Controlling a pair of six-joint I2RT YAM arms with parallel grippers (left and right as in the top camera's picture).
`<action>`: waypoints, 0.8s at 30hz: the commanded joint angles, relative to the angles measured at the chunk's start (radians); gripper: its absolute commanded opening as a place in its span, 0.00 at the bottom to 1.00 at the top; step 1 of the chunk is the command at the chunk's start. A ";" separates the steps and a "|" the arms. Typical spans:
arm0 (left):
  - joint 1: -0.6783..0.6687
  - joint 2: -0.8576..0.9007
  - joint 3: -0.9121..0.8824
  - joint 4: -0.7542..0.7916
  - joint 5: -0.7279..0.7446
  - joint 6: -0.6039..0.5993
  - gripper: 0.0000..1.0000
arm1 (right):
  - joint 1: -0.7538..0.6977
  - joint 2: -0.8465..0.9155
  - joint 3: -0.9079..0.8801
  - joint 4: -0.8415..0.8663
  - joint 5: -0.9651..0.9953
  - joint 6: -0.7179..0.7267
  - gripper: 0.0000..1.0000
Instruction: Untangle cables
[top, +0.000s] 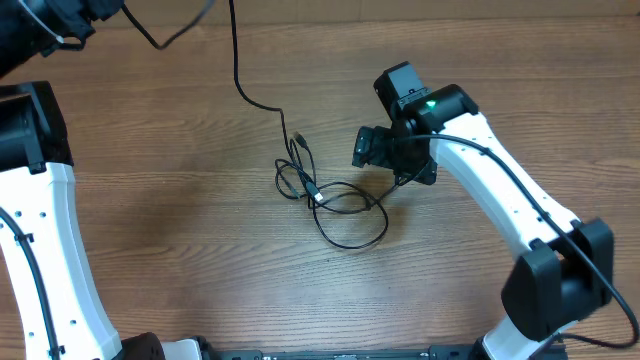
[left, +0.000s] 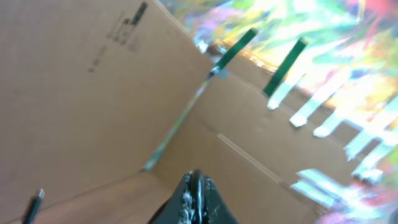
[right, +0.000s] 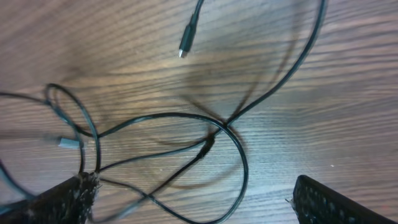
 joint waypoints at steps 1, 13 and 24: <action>0.000 -0.010 0.013 0.072 -0.063 -0.268 0.04 | 0.000 0.029 0.011 -0.003 -0.028 -0.024 1.00; -0.001 -0.048 0.066 0.110 -0.388 -0.426 0.04 | 0.000 0.031 0.011 -0.002 -0.069 -0.023 1.00; -0.083 -0.048 0.068 -0.569 -0.239 0.032 0.04 | 0.002 -0.002 0.041 0.026 -0.087 -0.023 1.00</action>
